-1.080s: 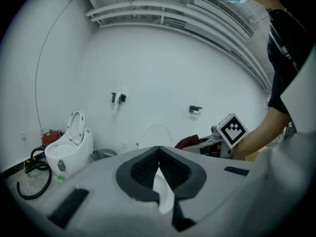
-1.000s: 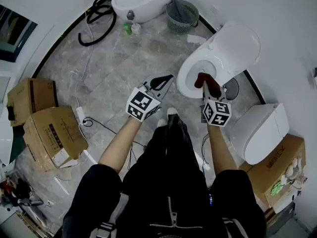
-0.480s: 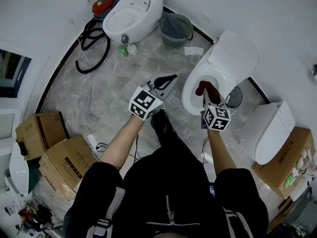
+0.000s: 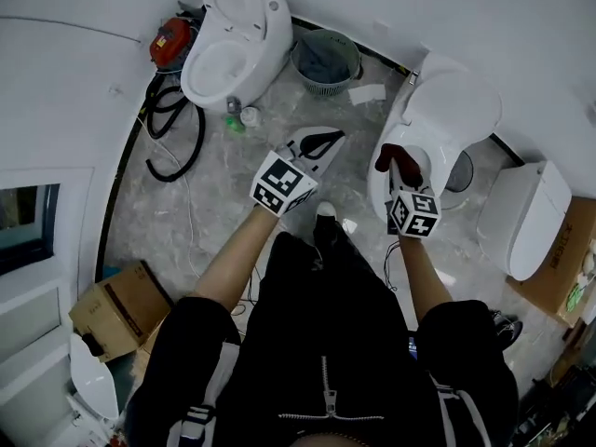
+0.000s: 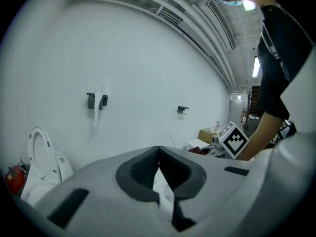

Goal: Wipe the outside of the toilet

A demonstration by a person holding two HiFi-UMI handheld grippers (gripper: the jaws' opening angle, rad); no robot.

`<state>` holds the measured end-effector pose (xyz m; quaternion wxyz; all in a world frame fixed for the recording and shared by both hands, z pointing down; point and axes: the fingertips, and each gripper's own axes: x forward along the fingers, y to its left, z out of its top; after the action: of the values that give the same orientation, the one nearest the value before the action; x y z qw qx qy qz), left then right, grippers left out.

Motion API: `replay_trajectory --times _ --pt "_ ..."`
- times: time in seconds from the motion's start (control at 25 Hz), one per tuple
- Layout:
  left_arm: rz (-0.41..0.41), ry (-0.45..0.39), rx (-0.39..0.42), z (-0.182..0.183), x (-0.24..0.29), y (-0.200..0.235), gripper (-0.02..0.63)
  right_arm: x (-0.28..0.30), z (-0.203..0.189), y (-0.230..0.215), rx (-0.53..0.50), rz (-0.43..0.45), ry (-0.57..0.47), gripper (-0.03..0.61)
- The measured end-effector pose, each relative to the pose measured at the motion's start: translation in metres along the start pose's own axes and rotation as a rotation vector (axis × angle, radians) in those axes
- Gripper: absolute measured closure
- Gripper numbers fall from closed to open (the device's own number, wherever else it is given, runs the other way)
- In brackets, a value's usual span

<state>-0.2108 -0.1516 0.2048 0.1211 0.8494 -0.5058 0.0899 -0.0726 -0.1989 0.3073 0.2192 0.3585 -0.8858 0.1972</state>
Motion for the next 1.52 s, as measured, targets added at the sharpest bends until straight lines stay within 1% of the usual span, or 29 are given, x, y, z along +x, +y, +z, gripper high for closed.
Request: replay_trajectory --times 0.16,0.28,0.4,0.52,0.64,0.8,0.96,1.04,1.12,1.24,1.52 --pt "-0.092 -0.011 0.011 0.008 0.021 0.036 0.609 0.021 0.019 0.009 0.017 -0.061 -0.014 0.491" --pt "-0.19 -0.003 0.035 0.005 0.041 0.065 0.609 0.042 0.024 0.011 0.057 -0.145 -0.027 0.491" --pt "-0.315 0.019 0.066 -0.005 0.06 0.088 0.609 0.057 0.025 0.014 0.102 -0.262 -0.051 0.491" --pt "-0.437 0.053 0.08 -0.023 0.077 0.102 0.609 0.067 0.026 0.007 0.141 -0.373 -0.079 0.491" --pt "-0.484 0.067 0.076 -0.041 0.093 0.118 0.609 0.084 0.018 0.003 0.181 -0.44 -0.088 0.491" --pt "-0.514 0.066 0.064 -0.073 0.113 0.13 0.609 0.101 -0.016 0.002 0.259 -0.516 -0.101 0.491" --pt "-0.572 0.073 0.049 -0.124 0.124 0.124 0.61 0.125 -0.064 0.001 0.326 -0.555 -0.119 0.491" --pt "-0.596 0.078 0.07 -0.153 0.126 0.123 0.61 0.142 -0.088 0.002 0.339 -0.57 -0.13 0.491" --pt "-0.596 0.081 0.097 -0.18 0.13 0.13 0.609 0.161 -0.11 0.001 0.35 -0.57 -0.146 0.491" --pt "-0.614 0.075 0.145 -0.224 0.14 0.135 0.609 0.18 -0.145 -0.009 0.372 -0.593 -0.169 0.491" --pt "-0.623 -0.001 0.172 -0.323 0.19 0.153 0.61 0.244 -0.244 -0.048 0.37 -0.673 -0.219 0.491"
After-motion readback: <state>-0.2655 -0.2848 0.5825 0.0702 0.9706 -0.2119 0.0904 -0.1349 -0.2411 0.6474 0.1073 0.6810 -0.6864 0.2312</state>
